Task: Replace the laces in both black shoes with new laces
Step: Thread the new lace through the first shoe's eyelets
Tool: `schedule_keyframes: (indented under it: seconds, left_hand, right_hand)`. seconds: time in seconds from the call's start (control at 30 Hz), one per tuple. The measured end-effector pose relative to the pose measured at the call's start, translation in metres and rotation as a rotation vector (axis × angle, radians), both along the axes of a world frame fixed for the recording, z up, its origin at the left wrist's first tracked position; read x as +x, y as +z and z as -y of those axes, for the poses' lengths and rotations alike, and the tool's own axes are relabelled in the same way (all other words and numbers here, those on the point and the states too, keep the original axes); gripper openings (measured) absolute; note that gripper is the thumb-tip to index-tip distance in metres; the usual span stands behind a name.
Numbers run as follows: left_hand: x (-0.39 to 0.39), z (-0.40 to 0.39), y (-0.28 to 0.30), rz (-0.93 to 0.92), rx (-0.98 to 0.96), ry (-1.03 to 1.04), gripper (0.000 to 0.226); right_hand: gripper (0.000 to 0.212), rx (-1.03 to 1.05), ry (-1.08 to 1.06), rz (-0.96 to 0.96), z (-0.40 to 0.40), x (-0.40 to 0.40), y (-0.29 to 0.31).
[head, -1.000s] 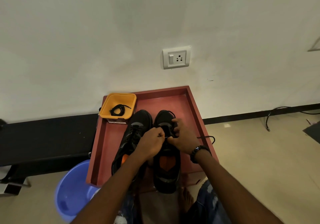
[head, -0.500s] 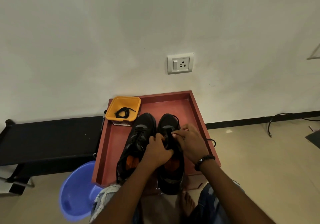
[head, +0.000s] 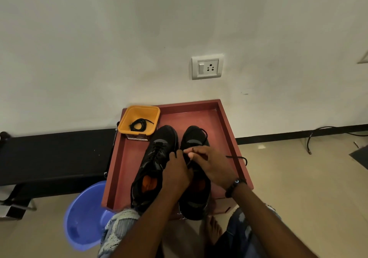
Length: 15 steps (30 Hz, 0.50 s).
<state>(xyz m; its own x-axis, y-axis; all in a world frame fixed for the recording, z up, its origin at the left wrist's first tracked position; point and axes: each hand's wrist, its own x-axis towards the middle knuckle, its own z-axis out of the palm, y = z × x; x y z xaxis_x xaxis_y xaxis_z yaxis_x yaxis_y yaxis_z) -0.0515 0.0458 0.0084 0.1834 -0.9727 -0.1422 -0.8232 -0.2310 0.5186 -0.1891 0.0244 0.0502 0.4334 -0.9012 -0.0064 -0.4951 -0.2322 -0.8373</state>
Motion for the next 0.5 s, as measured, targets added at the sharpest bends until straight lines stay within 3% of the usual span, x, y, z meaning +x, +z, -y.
schedule_keyframes:
  seconds: [0.1,0.3,0.37,0.43,0.5]
  left_hand:
    - [-0.001,0.001,0.002,-0.072,-0.042,0.044,0.043]
    - [0.004,0.005,0.0,-0.106,-0.06,0.038,0.043]
    - [0.005,0.005,0.0,-0.09,-0.067,0.02,0.045]
    - [0.003,0.006,0.0,-0.079,-0.089,-0.001,0.046]
    - [0.001,0.01,0.001,-0.089,-0.11,-0.008,0.043]
  right_hand:
    - [0.024,0.151,-0.102,0.139,0.013,-0.007,-0.001]
    - [0.017,0.469,-0.3,0.892,0.026,-0.019,0.01]
    - [0.018,0.539,-0.302,1.044,0.029,-0.02,0.009]
    - [0.017,0.5,-0.279,0.812,0.031,-0.017,0.005]
    - [0.018,0.339,-0.169,0.251,0.035,-0.011,-0.007]
